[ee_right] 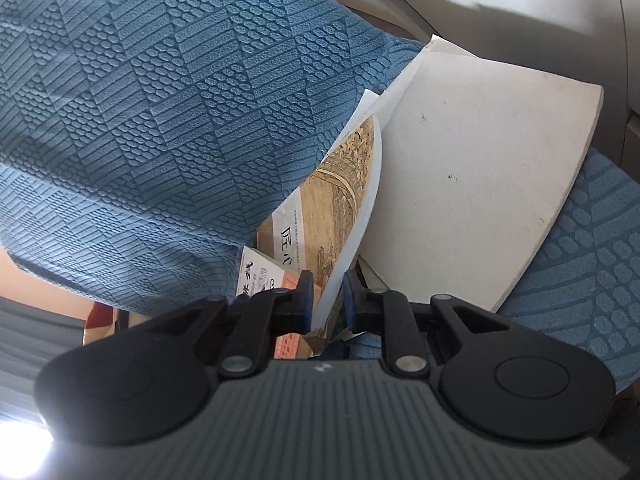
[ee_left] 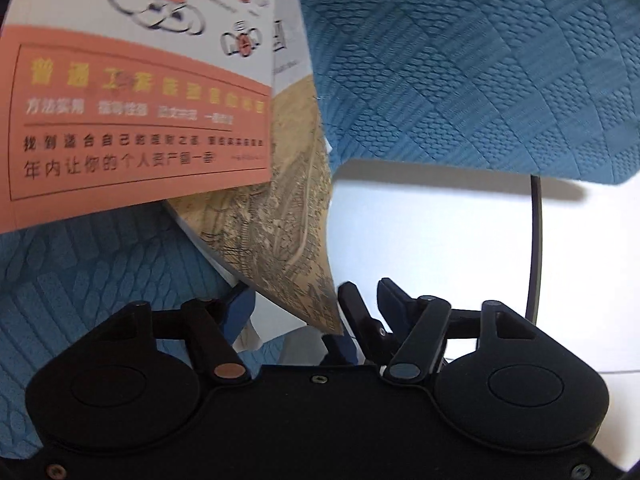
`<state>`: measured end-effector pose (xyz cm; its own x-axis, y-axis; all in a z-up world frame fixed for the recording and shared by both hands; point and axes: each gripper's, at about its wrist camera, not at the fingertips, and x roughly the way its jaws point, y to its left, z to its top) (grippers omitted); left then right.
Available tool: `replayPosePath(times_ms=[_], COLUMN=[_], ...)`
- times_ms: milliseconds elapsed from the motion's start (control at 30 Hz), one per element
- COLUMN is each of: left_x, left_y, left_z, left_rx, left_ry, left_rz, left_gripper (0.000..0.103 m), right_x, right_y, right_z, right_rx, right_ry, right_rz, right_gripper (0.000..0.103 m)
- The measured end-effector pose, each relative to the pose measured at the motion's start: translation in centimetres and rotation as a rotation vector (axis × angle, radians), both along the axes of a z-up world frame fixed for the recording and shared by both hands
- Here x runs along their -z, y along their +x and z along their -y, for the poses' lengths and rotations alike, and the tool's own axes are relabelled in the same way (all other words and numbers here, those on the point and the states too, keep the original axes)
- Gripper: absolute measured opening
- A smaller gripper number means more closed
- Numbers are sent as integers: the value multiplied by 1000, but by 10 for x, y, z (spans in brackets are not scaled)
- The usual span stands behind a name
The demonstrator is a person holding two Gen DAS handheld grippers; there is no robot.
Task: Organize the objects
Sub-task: 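Lift the tan book with the right tool and carry it toward the purple book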
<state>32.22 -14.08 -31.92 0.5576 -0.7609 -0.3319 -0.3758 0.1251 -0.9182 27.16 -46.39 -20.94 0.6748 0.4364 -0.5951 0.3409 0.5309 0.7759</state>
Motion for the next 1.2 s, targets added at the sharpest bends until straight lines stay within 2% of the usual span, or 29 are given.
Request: replayPosePath(times_ms=[133, 233, 300, 467, 600, 667, 700, 833, 900, 1000, 1100, 1167, 1200], left_x=[10, 10, 10, 2, -7, -14, -17, -29, -35, -42, -49, -56, -57], left_y=[1, 4, 6, 3, 6, 8, 9, 8, 3, -2, -4, -7, -5], left_z=[3, 6, 8, 9, 10, 9, 8, 3, 0, -4, -5, -6, -5], left_rx=[-37, -35, -40, -37, -25, -17, -11, 11, 23, 31, 38, 39, 42], left_ry=[-29, -11, 1, 47, 71, 82, 92, 120, 134, 145, 159, 157, 141], left_rz=[-48, -54, -55, -26, -8, 5, 11, 17, 17, 13, 12, 18, 18], left_gripper=[44, 36, 27, 20, 17, 16, 16, 16, 16, 16, 16, 16, 16], right_x=[4, 5, 4, 8, 24, 36, 40, 56, 60, 62, 60, 55, 50], right_y=[-2, -2, -2, -3, -2, 2, 4, 16, 24, 38, 48, 51, 50], right_z=[2, 3, 3, 9, 18, 22, 23, 24, 24, 24, 24, 22, 21], right_rx=[15, 16, 10, 20, 72, 106, 117, 145, 159, 163, 150, 118, 105], right_ry=[28, 43, 43, 70, 151, 212, 231, 313, 321, 284, 224, 176, 145], right_rz=[-5, -1, 3, 9, -4, -23, -30, -6, 1, 0, 0, -8, -2], right_gripper=[19, 19, 19, 21, 25, 44, 46, 46, 46, 46, 38, 15, 15])
